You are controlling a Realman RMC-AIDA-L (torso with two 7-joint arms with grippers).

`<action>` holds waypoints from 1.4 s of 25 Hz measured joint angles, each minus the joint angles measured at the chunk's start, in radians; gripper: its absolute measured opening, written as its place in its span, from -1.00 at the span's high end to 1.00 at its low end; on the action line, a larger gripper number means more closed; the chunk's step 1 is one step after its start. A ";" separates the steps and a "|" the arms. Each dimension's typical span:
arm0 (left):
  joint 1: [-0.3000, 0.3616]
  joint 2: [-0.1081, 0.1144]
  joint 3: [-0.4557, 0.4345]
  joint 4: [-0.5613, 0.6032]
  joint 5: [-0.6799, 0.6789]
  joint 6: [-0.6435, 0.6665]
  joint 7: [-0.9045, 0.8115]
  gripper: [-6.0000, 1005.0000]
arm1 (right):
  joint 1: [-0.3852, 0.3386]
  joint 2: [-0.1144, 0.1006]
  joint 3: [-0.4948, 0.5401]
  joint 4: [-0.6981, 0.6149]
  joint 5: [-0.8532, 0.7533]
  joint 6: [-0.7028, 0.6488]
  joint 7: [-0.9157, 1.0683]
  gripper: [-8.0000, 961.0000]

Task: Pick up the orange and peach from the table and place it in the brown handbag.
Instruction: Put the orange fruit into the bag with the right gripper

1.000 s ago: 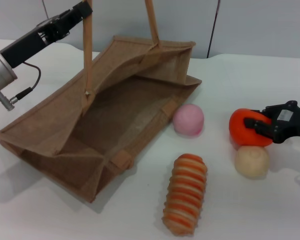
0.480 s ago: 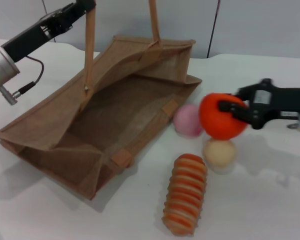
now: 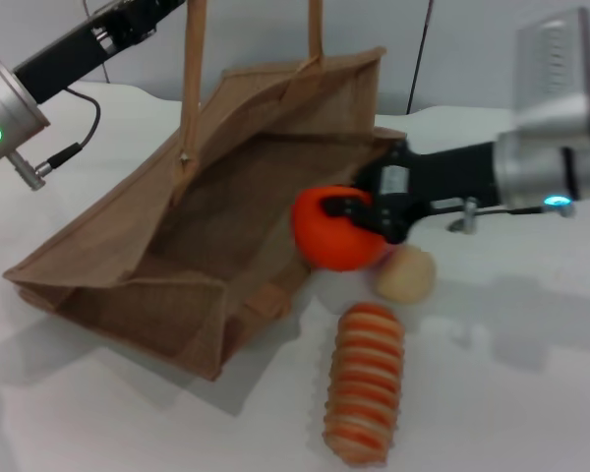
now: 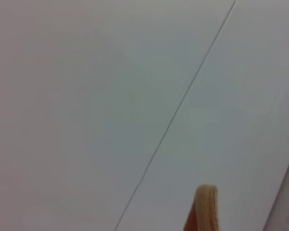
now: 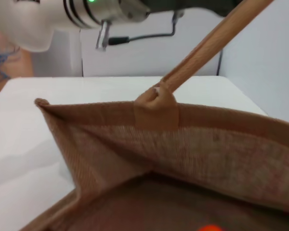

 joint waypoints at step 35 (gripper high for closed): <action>-0.009 0.002 -0.002 0.001 -0.108 -0.178 -0.039 0.78 | 0.237 0.015 0.171 0.346 0.005 0.511 -0.285 0.80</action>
